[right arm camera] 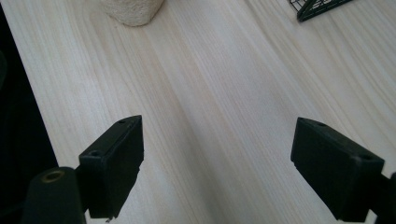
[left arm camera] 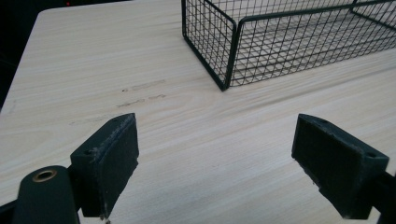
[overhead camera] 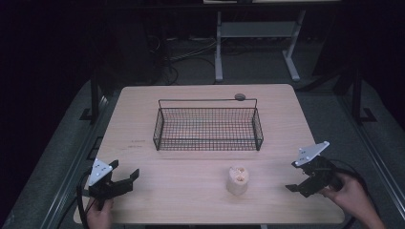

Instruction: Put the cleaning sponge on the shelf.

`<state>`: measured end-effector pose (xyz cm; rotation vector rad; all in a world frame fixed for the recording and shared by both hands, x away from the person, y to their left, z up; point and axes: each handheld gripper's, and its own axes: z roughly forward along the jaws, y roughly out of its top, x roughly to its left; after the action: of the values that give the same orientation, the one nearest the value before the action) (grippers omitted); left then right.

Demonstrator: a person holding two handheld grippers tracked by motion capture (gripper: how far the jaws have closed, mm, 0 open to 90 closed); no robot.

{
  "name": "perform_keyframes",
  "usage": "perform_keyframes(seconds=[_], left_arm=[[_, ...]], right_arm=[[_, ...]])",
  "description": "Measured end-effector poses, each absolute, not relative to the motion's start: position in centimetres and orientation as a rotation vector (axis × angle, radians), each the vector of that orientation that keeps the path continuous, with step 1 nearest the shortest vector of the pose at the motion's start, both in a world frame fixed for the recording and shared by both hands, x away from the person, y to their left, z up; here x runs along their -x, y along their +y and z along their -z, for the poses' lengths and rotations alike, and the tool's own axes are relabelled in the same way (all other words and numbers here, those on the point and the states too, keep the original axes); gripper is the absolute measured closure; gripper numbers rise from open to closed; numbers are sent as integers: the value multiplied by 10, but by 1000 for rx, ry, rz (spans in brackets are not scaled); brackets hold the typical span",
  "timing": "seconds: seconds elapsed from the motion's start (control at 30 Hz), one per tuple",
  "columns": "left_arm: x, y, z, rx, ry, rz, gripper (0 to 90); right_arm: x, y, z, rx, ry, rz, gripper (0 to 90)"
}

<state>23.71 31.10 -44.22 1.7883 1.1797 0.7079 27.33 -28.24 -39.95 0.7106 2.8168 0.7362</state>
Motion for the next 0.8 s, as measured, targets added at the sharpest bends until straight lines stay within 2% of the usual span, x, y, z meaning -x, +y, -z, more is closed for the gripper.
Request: perform_keyframes(seconds=[0.8], left_arm=[[-239, 310, 441, -1779, 1179, -700, 139]], right_arm=[[-259, -258, 394, -619, 2860, -738, 165]])
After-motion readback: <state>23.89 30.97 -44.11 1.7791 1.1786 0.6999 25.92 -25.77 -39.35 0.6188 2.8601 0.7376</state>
